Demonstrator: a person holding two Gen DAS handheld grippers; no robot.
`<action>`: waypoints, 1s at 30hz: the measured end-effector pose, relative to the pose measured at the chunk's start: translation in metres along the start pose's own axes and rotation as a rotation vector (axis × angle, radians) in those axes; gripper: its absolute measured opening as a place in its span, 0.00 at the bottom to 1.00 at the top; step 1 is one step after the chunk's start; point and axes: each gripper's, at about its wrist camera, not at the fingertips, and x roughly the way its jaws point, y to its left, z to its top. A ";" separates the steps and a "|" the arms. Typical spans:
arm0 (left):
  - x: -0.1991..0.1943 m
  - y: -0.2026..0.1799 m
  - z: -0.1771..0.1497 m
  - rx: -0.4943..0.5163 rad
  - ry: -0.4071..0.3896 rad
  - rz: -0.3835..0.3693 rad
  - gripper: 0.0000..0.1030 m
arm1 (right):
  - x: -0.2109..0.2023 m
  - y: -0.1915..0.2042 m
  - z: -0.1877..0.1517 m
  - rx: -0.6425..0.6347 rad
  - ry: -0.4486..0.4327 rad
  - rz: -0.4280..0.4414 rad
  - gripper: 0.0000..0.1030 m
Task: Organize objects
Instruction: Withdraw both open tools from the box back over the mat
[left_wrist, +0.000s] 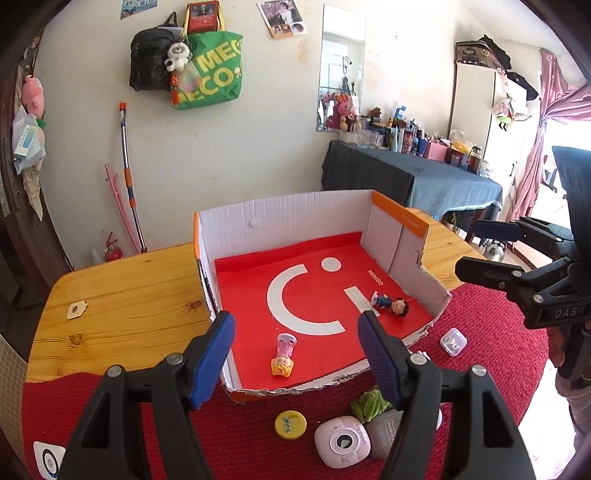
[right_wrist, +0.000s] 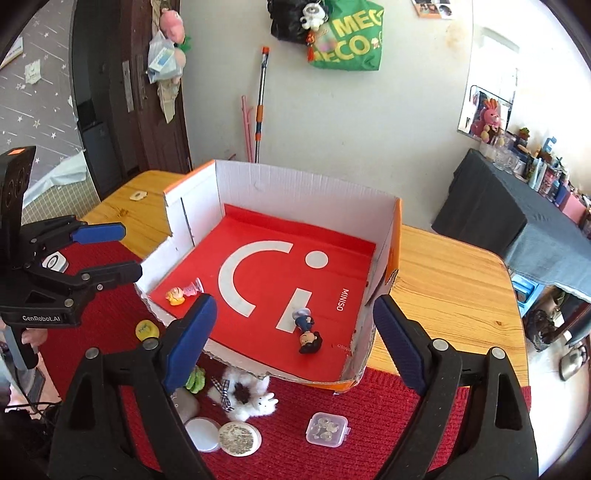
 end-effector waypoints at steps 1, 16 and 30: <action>-0.006 -0.001 -0.001 -0.006 -0.017 0.004 0.74 | -0.007 0.002 -0.001 -0.001 -0.022 -0.008 0.86; -0.063 -0.023 -0.042 -0.053 -0.211 0.110 1.00 | -0.064 0.029 -0.054 0.034 -0.209 -0.109 1.00; -0.044 -0.043 -0.116 -0.116 -0.154 0.209 1.00 | -0.035 0.029 -0.134 0.215 -0.174 -0.114 1.00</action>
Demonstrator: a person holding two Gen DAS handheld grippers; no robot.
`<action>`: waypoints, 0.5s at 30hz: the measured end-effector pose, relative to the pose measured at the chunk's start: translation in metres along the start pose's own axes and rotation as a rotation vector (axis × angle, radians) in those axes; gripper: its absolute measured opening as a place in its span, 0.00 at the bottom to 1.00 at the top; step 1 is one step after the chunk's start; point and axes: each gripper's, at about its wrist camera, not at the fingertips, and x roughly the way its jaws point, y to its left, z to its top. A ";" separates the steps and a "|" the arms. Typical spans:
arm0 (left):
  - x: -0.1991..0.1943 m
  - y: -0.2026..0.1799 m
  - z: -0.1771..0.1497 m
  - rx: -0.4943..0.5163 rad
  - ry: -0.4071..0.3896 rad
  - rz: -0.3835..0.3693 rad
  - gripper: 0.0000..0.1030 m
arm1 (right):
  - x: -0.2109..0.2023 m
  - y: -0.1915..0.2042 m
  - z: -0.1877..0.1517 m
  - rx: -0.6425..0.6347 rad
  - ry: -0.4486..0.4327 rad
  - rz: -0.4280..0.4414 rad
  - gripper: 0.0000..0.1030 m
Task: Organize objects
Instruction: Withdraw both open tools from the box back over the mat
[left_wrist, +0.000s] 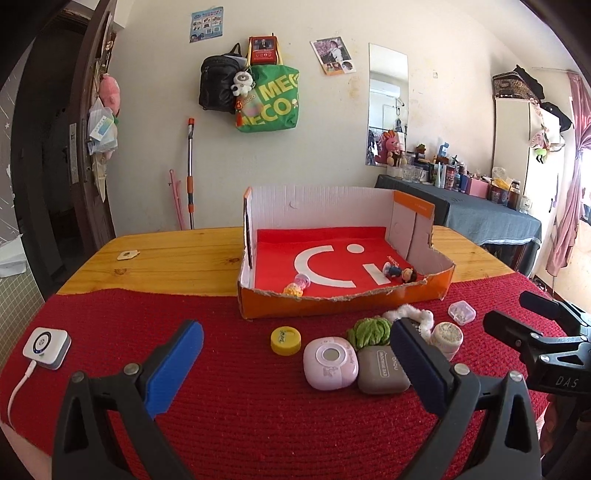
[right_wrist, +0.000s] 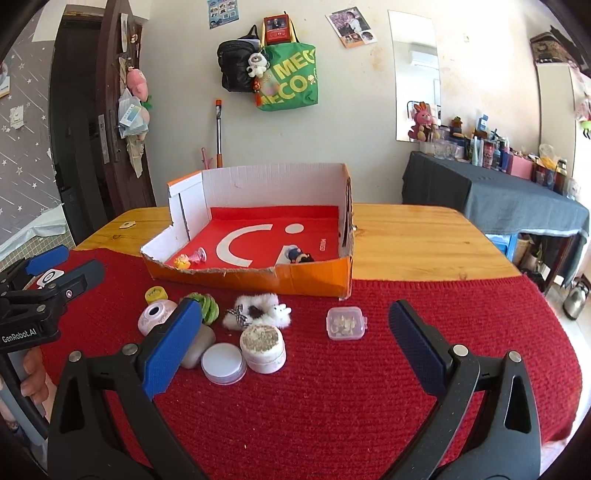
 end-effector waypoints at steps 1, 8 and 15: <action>0.001 0.001 -0.004 -0.005 0.012 -0.002 1.00 | 0.003 -0.001 -0.003 0.013 0.014 0.006 1.00; 0.010 0.000 -0.022 -0.029 0.070 -0.005 1.00 | 0.013 -0.004 -0.024 0.042 0.074 0.008 1.00; 0.026 0.001 -0.037 -0.051 0.163 -0.020 1.00 | 0.020 -0.006 -0.037 0.046 0.120 -0.007 1.00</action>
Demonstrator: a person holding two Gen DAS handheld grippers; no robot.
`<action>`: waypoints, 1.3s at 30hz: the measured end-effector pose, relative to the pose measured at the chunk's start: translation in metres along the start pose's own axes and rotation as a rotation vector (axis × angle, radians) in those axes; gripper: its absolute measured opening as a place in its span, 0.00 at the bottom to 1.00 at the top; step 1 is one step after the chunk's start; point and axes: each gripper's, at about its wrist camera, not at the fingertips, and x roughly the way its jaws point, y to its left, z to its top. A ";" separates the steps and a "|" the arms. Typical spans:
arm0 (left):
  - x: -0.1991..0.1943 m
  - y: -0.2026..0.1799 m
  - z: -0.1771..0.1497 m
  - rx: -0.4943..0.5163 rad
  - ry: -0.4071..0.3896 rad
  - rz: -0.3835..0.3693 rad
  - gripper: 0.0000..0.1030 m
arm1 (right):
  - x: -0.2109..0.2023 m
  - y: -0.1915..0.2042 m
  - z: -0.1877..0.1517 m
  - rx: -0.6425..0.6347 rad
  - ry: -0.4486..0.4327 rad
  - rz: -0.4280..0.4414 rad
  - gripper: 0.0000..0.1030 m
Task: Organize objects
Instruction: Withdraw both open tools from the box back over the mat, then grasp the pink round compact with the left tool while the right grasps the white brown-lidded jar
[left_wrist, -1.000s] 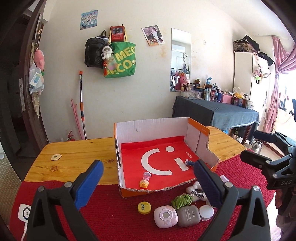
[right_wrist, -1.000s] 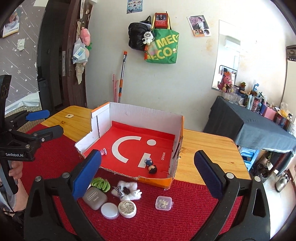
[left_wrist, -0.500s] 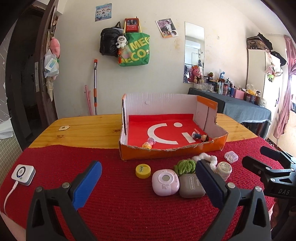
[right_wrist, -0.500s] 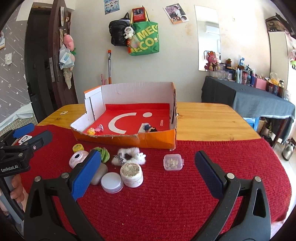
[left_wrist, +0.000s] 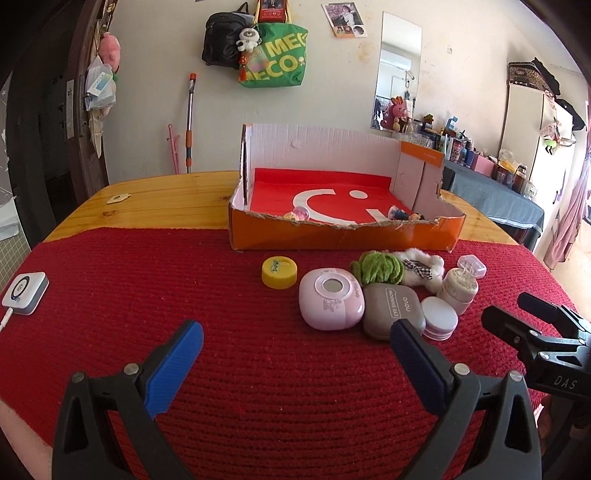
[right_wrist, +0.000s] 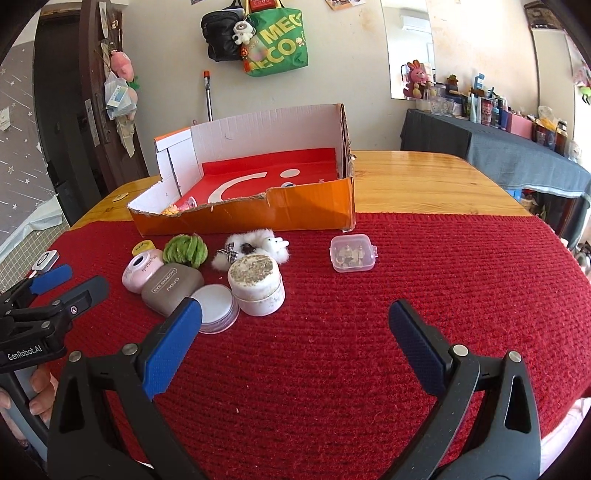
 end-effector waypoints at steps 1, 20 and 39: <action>0.003 0.001 -0.001 -0.005 0.016 -0.002 1.00 | 0.001 0.000 -0.001 0.001 0.008 -0.002 1.00; 0.027 0.005 0.016 -0.011 0.134 -0.016 1.00 | 0.014 -0.002 0.009 0.001 0.062 -0.021 1.00; 0.051 0.010 0.033 0.044 0.185 -0.043 1.00 | 0.036 0.000 0.020 -0.019 0.135 -0.024 1.00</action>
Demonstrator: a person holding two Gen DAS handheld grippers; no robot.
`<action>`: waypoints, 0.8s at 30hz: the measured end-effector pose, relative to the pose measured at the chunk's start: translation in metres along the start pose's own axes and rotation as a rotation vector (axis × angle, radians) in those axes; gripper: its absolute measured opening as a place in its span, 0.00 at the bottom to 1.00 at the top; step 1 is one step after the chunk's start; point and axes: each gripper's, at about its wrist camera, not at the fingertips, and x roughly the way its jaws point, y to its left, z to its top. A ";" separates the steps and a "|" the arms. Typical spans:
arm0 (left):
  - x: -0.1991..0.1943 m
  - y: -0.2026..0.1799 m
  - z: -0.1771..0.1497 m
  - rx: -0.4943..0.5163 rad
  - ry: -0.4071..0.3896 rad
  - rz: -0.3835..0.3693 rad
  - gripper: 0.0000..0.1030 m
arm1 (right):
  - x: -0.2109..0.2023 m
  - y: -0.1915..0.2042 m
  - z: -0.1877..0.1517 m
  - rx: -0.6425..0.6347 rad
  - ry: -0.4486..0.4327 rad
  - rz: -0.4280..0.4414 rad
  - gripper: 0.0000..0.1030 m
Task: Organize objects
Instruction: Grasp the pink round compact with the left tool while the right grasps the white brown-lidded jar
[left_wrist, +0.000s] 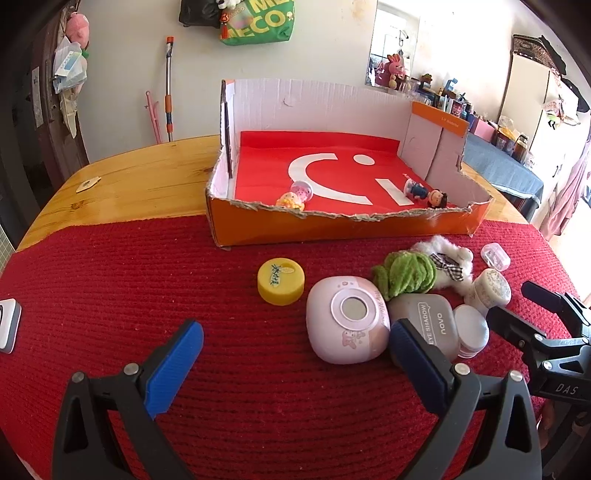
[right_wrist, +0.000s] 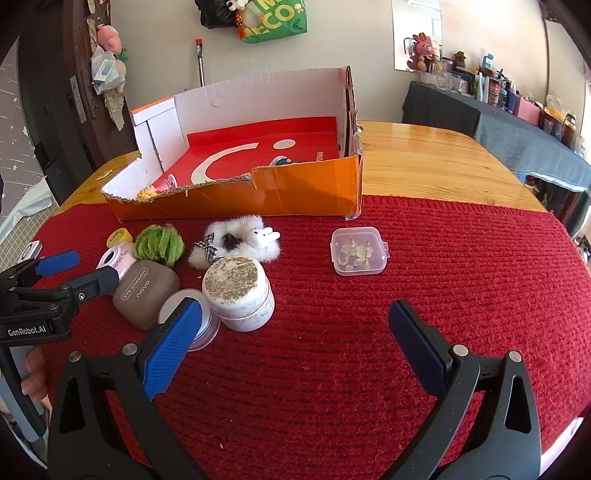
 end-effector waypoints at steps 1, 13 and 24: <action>0.001 0.001 -0.001 -0.001 0.006 -0.002 1.00 | 0.001 0.000 0.000 -0.002 0.005 -0.005 1.00; 0.002 0.004 -0.004 0.041 0.034 0.009 1.00 | 0.003 -0.010 0.002 -0.006 0.025 -0.034 1.00; 0.003 0.000 0.003 0.099 0.026 -0.056 0.88 | 0.009 -0.001 0.011 -0.057 0.040 -0.009 1.00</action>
